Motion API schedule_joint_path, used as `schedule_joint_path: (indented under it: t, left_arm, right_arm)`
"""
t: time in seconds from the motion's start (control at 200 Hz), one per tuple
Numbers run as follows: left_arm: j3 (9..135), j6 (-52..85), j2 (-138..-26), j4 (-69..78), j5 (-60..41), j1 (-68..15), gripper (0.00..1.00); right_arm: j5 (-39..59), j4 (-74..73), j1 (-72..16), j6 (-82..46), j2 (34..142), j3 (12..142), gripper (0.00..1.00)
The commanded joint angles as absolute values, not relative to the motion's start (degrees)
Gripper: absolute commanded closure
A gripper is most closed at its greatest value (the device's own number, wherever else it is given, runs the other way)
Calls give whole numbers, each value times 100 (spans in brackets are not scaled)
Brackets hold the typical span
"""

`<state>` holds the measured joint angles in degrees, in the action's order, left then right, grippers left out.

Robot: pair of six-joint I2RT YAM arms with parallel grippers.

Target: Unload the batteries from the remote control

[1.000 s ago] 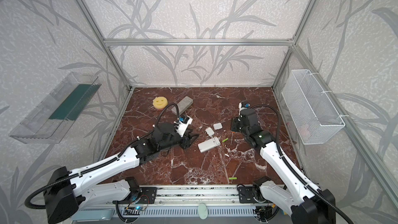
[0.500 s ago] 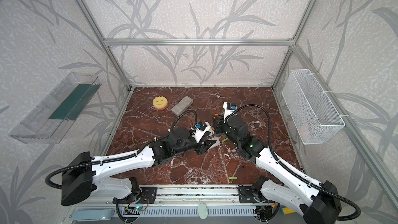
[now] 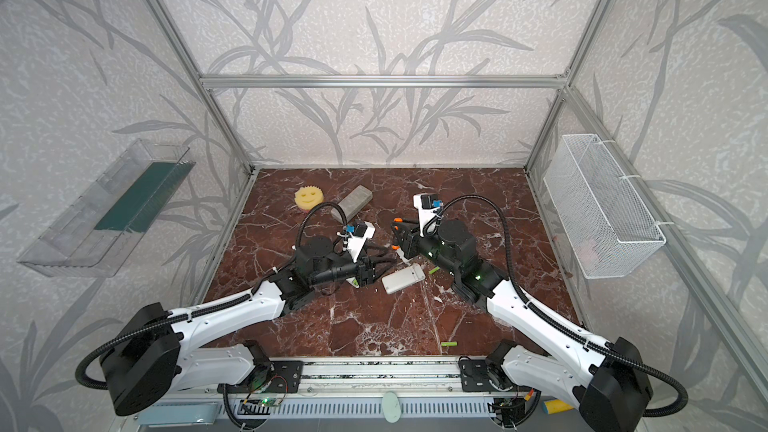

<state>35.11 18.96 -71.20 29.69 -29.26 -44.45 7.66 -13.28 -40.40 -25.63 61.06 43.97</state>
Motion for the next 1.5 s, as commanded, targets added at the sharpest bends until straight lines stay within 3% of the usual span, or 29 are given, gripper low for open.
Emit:
schedule_joint_path:
  t: [0.0,0.35,0.41,0.52,0.625,0.765,0.9,0.995,1.19,1.494]
  left_arm:
    - [3573,1838,-7060,3290,-3559,-4432,47]
    - [3353,2267,-7265,4025,-3587,-4320,52]
    - [3222,2448,-7261,4295,-3615,-4251,58]
    - [3051,2677,-7245,4674,-3632,-4146,84]
    - [3113,2551,-7092,4275,-3481,-4120,100]
    - [3238,2042,-6680,3338,-3140,-4106,100]
    - [3565,1152,-6264,1764,-2639,-4105,100]
    - [3822,542,-6056,798,-2212,-4109,100]
    - [4147,-254,-5855,-296,-1657,-4105,100]
    - [4393,-660,-5845,-827,-1326,-4131,100]
  right_arm:
    - [1397,-1917,-4069,-2463,6182,4649,90]
    - [1532,-2612,-4027,-2788,6188,4433,90]
    - [1495,-2705,-3997,-2851,6177,4382,90]
    - [1511,-2840,-3912,-3008,6187,4335,90]
    - [1540,-2870,-3903,-3101,6215,4340,90]
    - [1590,-2867,-3902,-3196,6231,4330,80]
    - [1415,-2260,-3902,-3237,6112,4426,45]
    - [1271,-1518,-3902,-3154,5998,4599,32]
    - [1093,-338,-3967,-3214,6067,4949,27]
    - [1070,-304,-4421,-3414,6755,5410,27]
